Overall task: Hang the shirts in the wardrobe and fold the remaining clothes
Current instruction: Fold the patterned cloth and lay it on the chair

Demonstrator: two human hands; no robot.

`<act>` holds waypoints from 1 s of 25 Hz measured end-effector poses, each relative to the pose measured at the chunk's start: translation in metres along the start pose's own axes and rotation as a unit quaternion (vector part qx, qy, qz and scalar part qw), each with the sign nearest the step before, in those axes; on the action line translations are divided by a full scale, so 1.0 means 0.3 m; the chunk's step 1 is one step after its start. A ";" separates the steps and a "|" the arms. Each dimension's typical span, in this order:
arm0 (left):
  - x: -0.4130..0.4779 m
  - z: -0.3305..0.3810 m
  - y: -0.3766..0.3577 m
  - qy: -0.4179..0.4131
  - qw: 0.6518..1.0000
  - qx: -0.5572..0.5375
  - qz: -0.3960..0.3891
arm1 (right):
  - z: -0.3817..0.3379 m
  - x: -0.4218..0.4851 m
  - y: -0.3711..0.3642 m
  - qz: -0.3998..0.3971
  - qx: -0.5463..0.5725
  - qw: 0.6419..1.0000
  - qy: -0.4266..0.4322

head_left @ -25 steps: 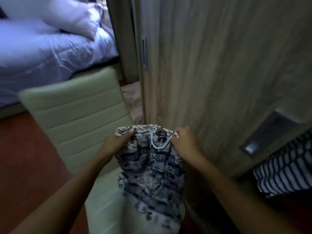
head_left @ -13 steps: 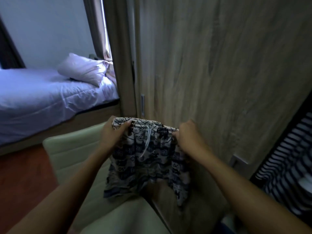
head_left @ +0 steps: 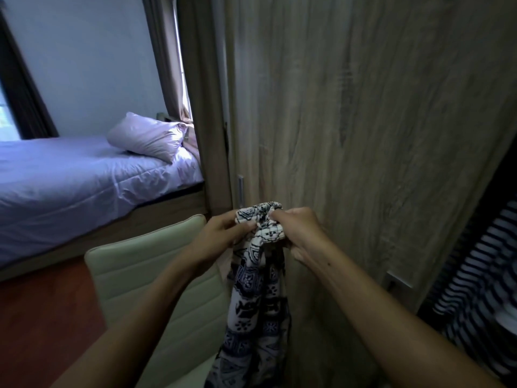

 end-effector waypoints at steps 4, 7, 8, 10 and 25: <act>-0.031 0.010 0.007 0.000 0.995 -0.060 -0.085 | -0.035 -0.066 -0.037 -0.070 0.087 0.993 -0.050; -0.052 0.011 0.004 -0.038 0.994 -0.002 -0.104 | -0.047 -0.089 -0.047 -0.102 0.118 0.984 -0.086; -0.054 0.002 0.009 -0.031 0.996 -0.004 -0.086 | -0.052 -0.099 -0.048 -0.111 0.119 0.982 -0.093; -0.058 -0.014 0.026 -0.001 0.999 -0.039 -0.026 | -0.055 -0.111 -0.052 -0.140 0.115 0.978 -0.103; -0.083 0.000 0.158 0.005 0.988 -0.140 -0.071 | 0.019 -0.048 -0.034 -0.258 -0.083 0.952 0.139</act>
Point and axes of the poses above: each hand's wrist, its own x-axis towards the middle knuckle, its own y-axis out of the back of the hand, z = x × y, the point moved 6 cm from there along x, towards the middle knuckle, and after that the axes turned 14 degrees about x, right-handed, at the moved point
